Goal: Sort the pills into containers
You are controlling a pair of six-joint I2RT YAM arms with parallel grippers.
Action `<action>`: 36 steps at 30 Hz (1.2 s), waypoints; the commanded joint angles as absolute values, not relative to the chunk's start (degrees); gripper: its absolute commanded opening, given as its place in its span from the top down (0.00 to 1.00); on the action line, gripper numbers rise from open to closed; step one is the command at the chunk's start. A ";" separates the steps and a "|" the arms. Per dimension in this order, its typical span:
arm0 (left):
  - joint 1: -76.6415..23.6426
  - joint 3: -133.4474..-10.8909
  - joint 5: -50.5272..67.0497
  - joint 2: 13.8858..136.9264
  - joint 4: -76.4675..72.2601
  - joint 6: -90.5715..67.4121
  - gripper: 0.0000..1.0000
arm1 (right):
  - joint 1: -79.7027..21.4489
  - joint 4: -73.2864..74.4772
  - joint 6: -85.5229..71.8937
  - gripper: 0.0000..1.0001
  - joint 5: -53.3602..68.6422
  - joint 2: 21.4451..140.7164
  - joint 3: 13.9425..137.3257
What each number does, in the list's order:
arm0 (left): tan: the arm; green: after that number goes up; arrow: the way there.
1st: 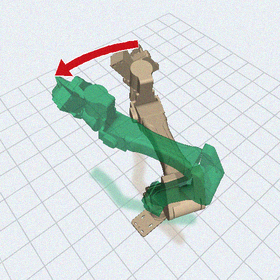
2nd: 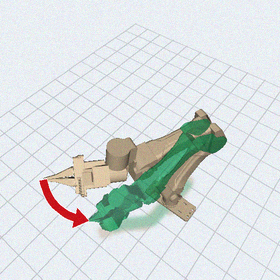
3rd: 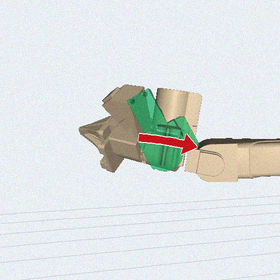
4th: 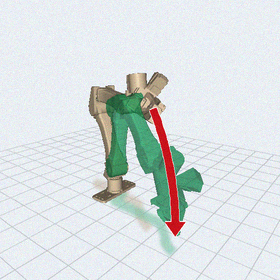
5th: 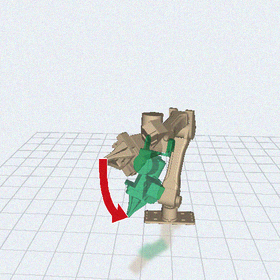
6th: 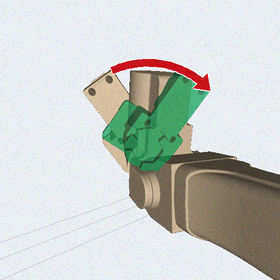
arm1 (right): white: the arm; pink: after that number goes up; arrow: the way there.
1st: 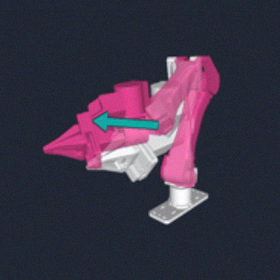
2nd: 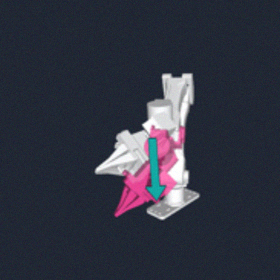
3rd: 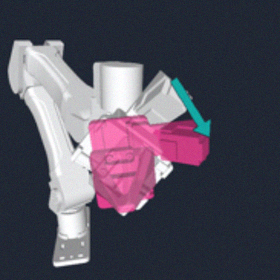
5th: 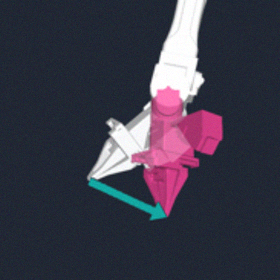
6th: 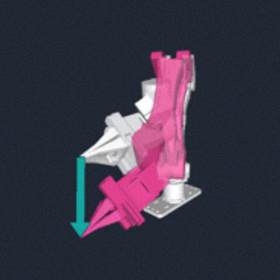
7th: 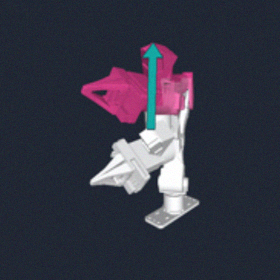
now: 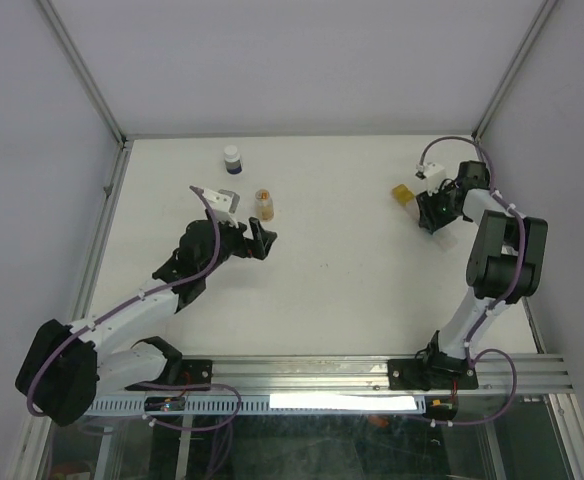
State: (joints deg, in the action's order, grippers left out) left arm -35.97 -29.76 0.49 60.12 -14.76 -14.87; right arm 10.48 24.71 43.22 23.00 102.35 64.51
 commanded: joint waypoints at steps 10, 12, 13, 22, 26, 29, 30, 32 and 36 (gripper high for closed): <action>-20.79 -41.26 -7.80 84.42 -11.72 -25.59 0.40 | 13.42 24.96 36.62 0.22 22.50 108.13 77.00; -20.75 -43.92 -7.31 87.92 -10.41 -24.77 0.46 | 13.83 25.15 36.50 0.18 23.19 105.89 76.92; -20.72 -44.60 -6.97 88.67 -9.69 -24.60 0.48 | 13.95 25.38 36.48 0.17 23.59 104.47 76.81; -20.71 -42.62 5.05 78.06 -8.21 -20.75 0.42 | 14.33 31.29 35.15 0.02 32.95 83.79 73.82; -20.68 -42.19 11.18 66.86 -9.08 -20.41 0.10 | 15.11 24.74 18.85 0.01 22.99 73.43 71.31; -20.71 -43.45 13.83 60.07 -9.03 -21.03 0.01 | 15.83 26.66 15.67 0.01 25.82 68.10 72.98; -20.69 -44.36 14.07 58.13 -8.56 -21.67 0.01 | 15.84 28.93 15.12 0.01 27.73 66.82 74.18; -20.67 -46.43 14.97 56.22 -7.11 -22.19 0.01 | 15.82 30.07 12.40 0.01 29.45 64.19 75.85; -20.66 -50.01 17.73 53.96 -4.19 -23.21 0.01 | 15.82 30.45 2.43 0.00 27.34 60.00 78.57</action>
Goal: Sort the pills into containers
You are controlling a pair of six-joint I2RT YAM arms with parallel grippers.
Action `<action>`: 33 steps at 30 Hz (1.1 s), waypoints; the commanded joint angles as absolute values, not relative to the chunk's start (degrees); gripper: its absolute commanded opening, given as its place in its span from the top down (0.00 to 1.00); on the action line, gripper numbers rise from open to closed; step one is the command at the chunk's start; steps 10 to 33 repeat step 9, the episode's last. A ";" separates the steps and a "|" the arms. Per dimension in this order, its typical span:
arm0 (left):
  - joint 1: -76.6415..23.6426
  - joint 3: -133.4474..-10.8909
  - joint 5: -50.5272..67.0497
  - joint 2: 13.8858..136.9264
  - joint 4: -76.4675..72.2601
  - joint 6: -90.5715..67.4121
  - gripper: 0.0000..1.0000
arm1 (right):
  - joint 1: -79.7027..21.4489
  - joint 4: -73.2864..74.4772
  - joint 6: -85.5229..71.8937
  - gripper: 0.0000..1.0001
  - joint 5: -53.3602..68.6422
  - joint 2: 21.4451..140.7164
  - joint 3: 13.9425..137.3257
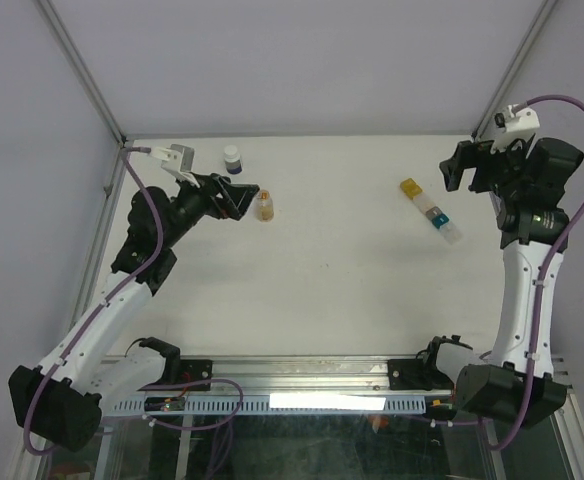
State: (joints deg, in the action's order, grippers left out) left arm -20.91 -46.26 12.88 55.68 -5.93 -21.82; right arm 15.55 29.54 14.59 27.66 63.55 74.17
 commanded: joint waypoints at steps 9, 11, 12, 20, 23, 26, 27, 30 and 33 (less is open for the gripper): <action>-20.67 -50.00 20.29 51.60 -3.88 -25.16 0.01 | 15.83 32.32 -0.21 0.01 27.23 56.46 79.96; -20.67 -50.00 20.29 51.60 -3.88 -25.16 0.01 | 15.83 32.32 -0.21 0.01 27.23 56.46 79.96; -20.67 -50.00 20.29 51.60 -3.88 -25.16 0.01 | 15.83 32.32 -0.21 0.01 27.23 56.46 79.96; -20.67 -50.00 20.29 51.60 -3.88 -25.16 0.01 | 15.83 32.32 -0.21 0.01 27.23 56.46 79.96; -20.67 -50.00 20.29 51.60 -3.88 -25.16 0.01 | 15.83 32.32 -0.21 0.01 27.23 56.46 79.96; -20.67 -50.00 20.29 51.60 -3.88 -25.16 0.01 | 15.83 32.32 -0.21 0.01 27.23 56.46 79.96; -20.67 -50.00 20.29 51.60 -3.88 -25.16 0.01 | 15.83 32.32 -0.21 0.01 27.23 56.46 79.96; -20.67 -50.00 20.29 51.60 -3.88 -25.16 0.01 | 15.83 32.32 -0.21 0.01 27.23 56.46 79.96; -20.67 -50.00 20.29 51.60 -3.88 -25.16 0.01 | 15.83 32.32 -0.21 0.01 27.23 56.46 79.96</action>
